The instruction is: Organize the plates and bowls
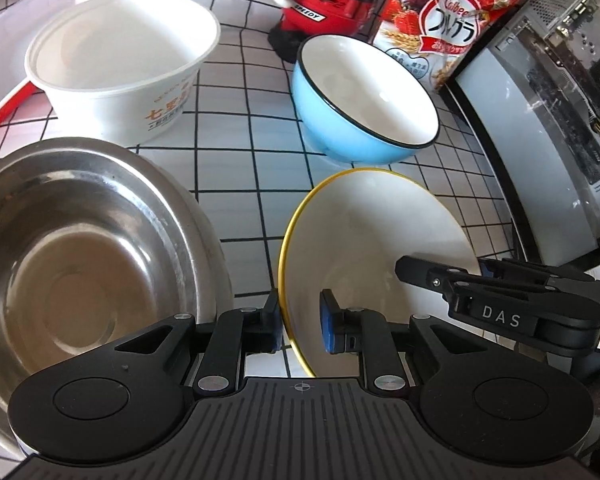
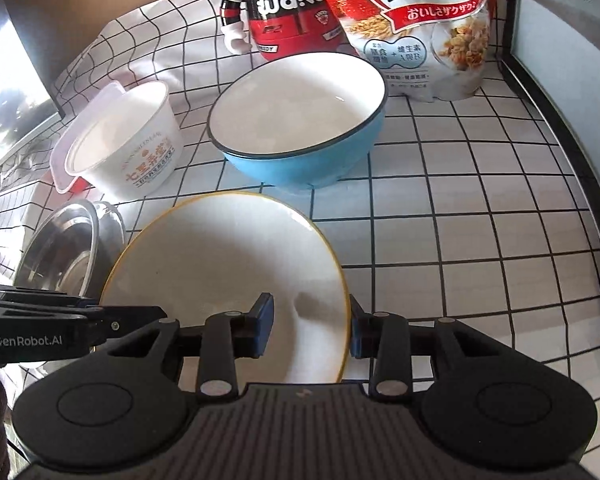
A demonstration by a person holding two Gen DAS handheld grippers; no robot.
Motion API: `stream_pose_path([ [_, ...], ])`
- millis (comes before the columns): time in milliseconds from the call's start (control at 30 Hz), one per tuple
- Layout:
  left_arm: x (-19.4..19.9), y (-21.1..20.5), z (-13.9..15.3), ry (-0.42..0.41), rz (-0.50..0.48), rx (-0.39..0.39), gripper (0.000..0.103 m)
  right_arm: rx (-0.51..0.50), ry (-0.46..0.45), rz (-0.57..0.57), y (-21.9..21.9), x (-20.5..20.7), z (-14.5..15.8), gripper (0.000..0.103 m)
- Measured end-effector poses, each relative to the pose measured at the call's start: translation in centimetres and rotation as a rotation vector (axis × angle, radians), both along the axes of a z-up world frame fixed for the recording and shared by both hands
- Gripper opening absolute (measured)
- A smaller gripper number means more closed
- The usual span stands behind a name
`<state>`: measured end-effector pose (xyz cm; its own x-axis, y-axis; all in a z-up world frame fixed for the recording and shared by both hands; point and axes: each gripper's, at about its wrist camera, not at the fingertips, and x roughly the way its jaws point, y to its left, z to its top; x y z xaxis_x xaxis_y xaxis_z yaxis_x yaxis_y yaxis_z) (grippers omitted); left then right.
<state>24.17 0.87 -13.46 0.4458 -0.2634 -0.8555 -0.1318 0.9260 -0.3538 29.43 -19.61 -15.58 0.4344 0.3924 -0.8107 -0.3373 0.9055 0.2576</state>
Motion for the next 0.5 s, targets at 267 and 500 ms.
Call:
stream_pose_path([
  [267, -0.19, 0.05, -0.09, -0.02, -0.018, -0.013, 0.02, -0.012, 0.03, -0.038, 0.07, -0.03, -0.19, 0.038],
  [500, 0.35, 0.07, -0.15, -0.037, -0.052, -0.037, 0.023, -0.039, 0.057, -0.082, 0.22, 0.54, -0.24, 0.038],
])
